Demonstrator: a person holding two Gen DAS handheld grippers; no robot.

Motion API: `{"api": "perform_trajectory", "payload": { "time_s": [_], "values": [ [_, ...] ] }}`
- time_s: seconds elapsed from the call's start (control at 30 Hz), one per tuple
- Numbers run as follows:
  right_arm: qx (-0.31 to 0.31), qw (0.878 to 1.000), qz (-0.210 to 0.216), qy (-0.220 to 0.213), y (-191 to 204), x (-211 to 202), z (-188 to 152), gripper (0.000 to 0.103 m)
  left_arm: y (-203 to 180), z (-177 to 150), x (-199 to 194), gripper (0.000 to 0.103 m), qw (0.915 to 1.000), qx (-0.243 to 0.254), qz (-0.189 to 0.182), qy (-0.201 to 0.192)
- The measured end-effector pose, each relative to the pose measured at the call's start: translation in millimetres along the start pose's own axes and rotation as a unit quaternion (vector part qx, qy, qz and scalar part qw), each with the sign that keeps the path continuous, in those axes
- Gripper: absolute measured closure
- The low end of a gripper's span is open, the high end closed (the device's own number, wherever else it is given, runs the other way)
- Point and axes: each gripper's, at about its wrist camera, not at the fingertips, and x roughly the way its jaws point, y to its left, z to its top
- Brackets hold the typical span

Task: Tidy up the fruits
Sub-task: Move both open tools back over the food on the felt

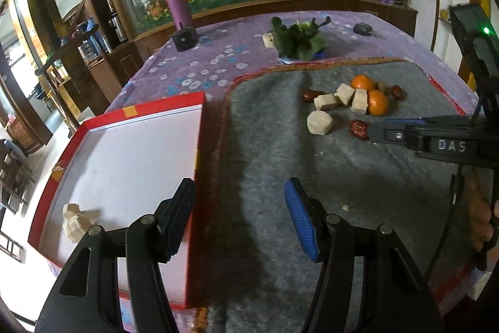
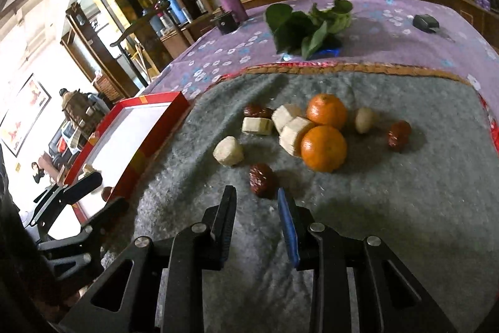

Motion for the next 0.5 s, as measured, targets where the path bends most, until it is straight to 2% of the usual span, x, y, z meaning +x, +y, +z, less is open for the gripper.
{"api": "perform_trajectory", "payload": {
  "time_s": [0.27,0.43,0.5],
  "values": [
    [-0.021,0.999,-0.024,0.025,13,31,9,0.073,0,10,8,0.044,1.0000,0.000,0.000,0.006],
    [-0.020,0.999,-0.024,0.023,9,31,9,0.083,-5,20,22,0.044,0.9998,0.008,-0.003,0.015],
    [-0.007,1.000,-0.014,0.020,3,30,10,0.083,-9,24,27,0.045,0.9997,0.015,-0.007,0.020]
  ]
}}
